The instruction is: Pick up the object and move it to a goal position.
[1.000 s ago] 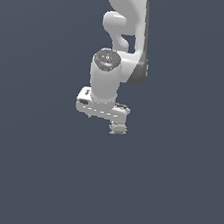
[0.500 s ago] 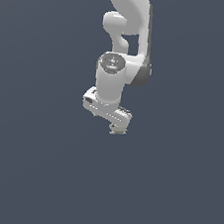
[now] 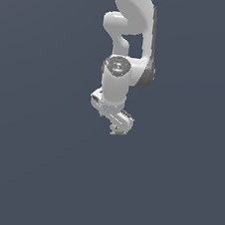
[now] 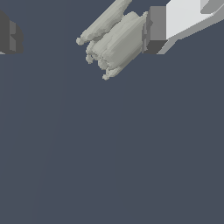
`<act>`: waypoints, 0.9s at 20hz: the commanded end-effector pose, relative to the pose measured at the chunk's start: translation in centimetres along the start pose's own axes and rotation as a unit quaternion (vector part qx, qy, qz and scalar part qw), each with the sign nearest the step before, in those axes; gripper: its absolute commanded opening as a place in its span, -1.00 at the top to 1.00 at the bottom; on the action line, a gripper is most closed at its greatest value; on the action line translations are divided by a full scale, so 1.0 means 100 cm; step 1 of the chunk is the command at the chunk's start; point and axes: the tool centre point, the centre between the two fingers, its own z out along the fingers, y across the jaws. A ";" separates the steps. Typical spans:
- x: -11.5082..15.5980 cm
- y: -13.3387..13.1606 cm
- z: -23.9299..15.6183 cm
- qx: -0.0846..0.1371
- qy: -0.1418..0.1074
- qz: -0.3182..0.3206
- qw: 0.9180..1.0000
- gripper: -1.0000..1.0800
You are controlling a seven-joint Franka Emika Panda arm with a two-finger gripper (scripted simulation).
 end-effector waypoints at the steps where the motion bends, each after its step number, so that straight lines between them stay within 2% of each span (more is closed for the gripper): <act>1: -0.004 -0.002 0.003 0.002 0.000 0.033 0.999 -0.92; 9: -0.018 -0.009 0.011 0.006 -0.001 0.134 0.991 -0.92; 18: -0.032 -0.016 0.021 0.010 -0.003 0.248 0.969 -0.92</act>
